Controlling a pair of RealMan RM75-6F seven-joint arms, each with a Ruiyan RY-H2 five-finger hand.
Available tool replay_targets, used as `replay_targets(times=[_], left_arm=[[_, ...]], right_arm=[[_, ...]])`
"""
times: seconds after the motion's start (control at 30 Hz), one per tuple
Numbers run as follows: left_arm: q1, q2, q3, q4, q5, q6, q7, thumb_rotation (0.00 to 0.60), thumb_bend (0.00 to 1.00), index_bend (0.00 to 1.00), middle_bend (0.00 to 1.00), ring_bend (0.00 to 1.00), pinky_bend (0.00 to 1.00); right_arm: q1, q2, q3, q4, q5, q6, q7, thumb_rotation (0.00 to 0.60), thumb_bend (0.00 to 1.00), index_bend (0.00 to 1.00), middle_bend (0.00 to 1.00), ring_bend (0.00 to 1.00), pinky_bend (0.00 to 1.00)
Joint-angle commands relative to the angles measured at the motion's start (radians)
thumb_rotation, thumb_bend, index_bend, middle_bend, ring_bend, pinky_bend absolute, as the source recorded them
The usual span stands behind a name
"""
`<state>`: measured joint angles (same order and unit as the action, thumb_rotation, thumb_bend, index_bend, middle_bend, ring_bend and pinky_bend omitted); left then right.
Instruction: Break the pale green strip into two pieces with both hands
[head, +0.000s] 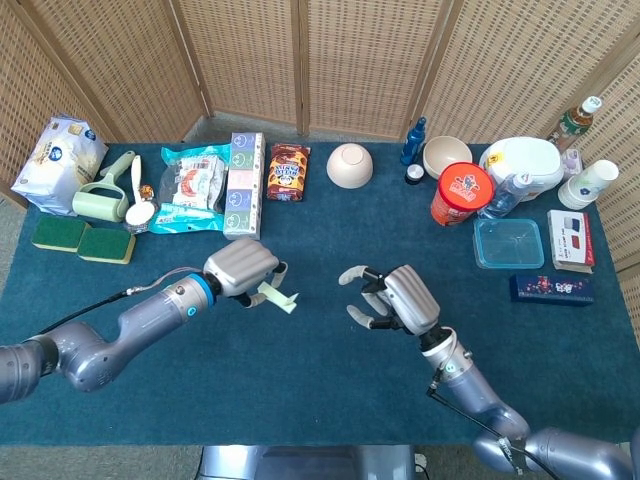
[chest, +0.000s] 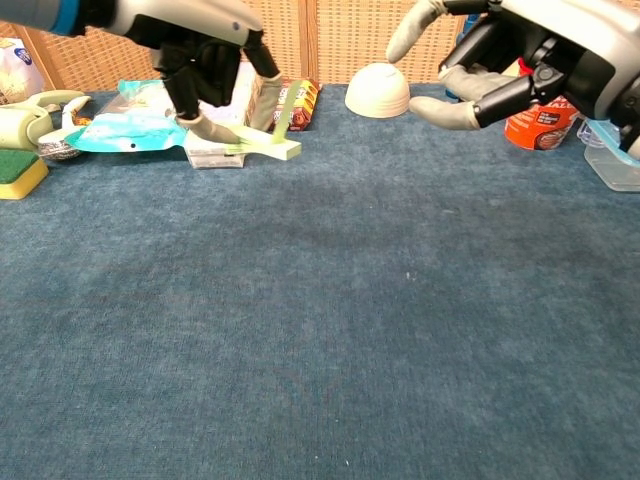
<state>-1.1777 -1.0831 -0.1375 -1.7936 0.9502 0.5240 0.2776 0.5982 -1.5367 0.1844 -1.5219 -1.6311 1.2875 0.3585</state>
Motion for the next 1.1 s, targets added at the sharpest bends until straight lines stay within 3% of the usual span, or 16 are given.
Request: replay_targets(times=[0.03, 0.6, 1.1], left_arm=[[-0.022, -0.013, 0.002, 0.008, -0.02, -0.003, 0.008, 0.6, 0.42, 0.71, 1.0, 1.0, 1.0], [-0.162, -0.082, 0.02, 0.045, -0.142, 0.0, 0.034, 0.6, 0.42, 0.71, 1.0, 1.0, 1.0], [-0.219, -0.092, 0.043, 0.049, -0.192, 0.01, 0.021, 0.6, 0.42, 0.71, 1.0, 1.0, 1.0]], right_arm=[[0.003, -0.001, -0.001, -0.002, 0.0, 0.0, -0.004, 0.6, 0.34, 0.41, 0.98, 0.99, 0.95], [0.02, 0.003, -0.01, -0.034, 0.005, -0.001, -0.048, 0.6, 0.34, 0.43, 0.98, 0.99, 0.95], [0.033, -0.004, -0.018, -0.037, 0.022, -0.019, -0.092, 0.6, 0.34, 0.47, 0.98, 0.99, 0.95]])
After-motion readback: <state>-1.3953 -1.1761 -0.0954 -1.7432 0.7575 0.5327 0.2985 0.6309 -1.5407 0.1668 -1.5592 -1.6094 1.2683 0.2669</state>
